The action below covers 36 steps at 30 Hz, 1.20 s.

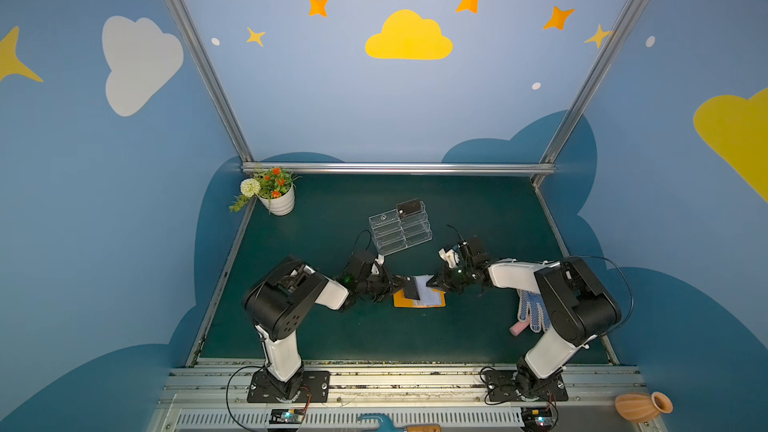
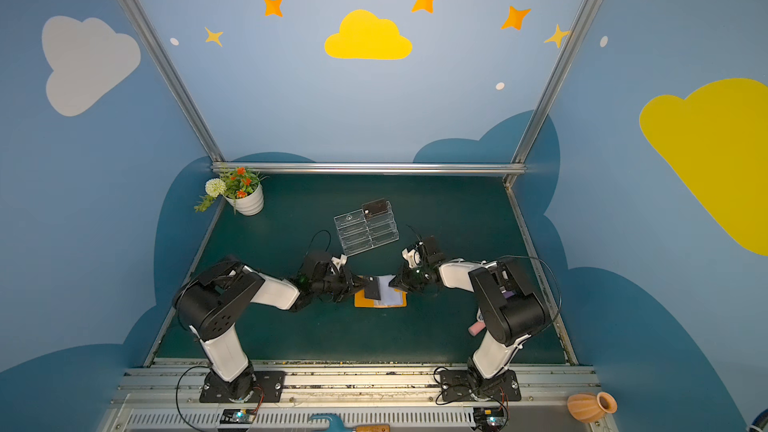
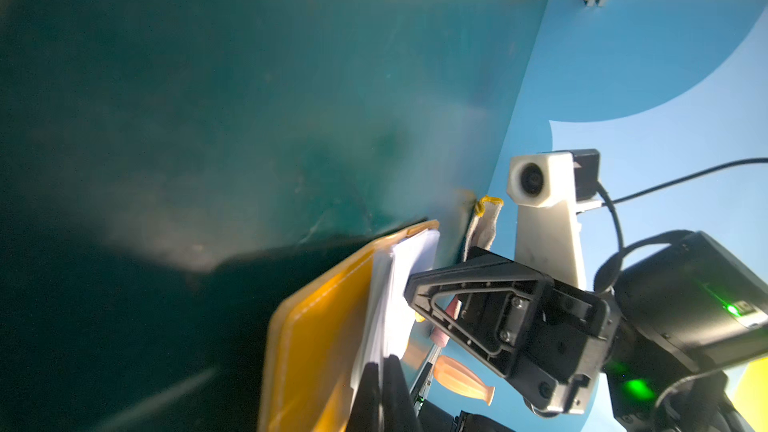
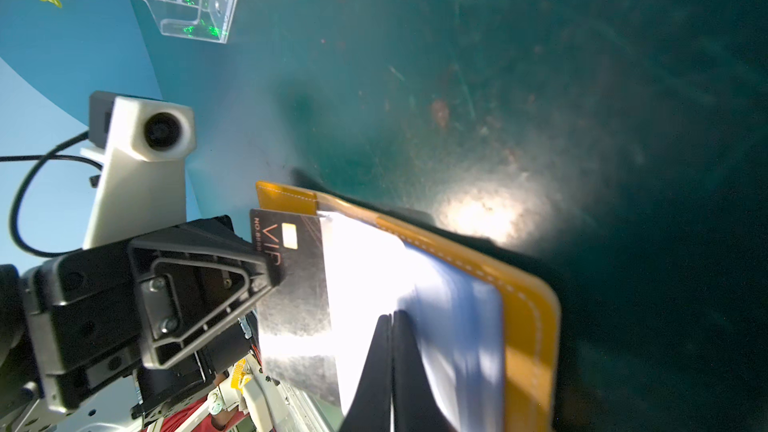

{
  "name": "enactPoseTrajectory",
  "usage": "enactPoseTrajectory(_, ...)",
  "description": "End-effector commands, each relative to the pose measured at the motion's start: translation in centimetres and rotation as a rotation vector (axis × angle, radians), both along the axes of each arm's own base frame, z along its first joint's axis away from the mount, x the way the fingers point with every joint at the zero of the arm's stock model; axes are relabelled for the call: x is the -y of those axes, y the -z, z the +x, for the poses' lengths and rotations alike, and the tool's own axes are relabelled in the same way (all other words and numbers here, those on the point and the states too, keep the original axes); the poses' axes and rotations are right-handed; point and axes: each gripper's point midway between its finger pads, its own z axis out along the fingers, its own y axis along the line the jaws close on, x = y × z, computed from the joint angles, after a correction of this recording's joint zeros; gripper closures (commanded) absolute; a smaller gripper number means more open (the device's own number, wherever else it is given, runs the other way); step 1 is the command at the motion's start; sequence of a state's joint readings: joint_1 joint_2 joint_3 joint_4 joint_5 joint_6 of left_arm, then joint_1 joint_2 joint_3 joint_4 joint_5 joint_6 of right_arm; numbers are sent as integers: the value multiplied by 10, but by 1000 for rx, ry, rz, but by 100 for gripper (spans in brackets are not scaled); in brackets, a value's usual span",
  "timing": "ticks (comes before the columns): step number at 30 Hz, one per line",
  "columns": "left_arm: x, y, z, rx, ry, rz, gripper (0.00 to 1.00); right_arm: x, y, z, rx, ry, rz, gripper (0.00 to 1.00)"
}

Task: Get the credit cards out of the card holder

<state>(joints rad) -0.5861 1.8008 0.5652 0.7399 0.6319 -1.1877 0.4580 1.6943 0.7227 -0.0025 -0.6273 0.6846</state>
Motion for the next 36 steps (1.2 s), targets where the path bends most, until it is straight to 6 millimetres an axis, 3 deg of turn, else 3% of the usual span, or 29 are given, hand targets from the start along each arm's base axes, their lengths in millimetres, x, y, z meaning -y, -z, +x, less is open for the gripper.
enactPoseTrajectory(1, -3, -18, 5, 71, 21, -55, 96, 7, 6, -10, -51, 12, -31, 100)
enactPoseTrajectory(8, -7, -30, 11, 109, 44, -107, 96, 5, 0, -8, -47, 2, -22, 100)
enactPoseTrajectory(16, -9, -27, 12, 101, 43, -146, 96, 4, -3, -7, -46, -4, -18, 100)
enactPoseTrajectory(24, -5, -54, 19, 136, 38, -213, 96, 4, -12, -6, -27, -6, -15, 100)
enactPoseTrajectory(33, -1, -77, 28, 162, 26, -248, 96, 5, -58, 3, 106, 5, 4, 100)
enactPoseTrajectory(36, 2, -82, 29, 168, 28, -253, 96, 4, -61, 1, 90, -6, -22, 100)
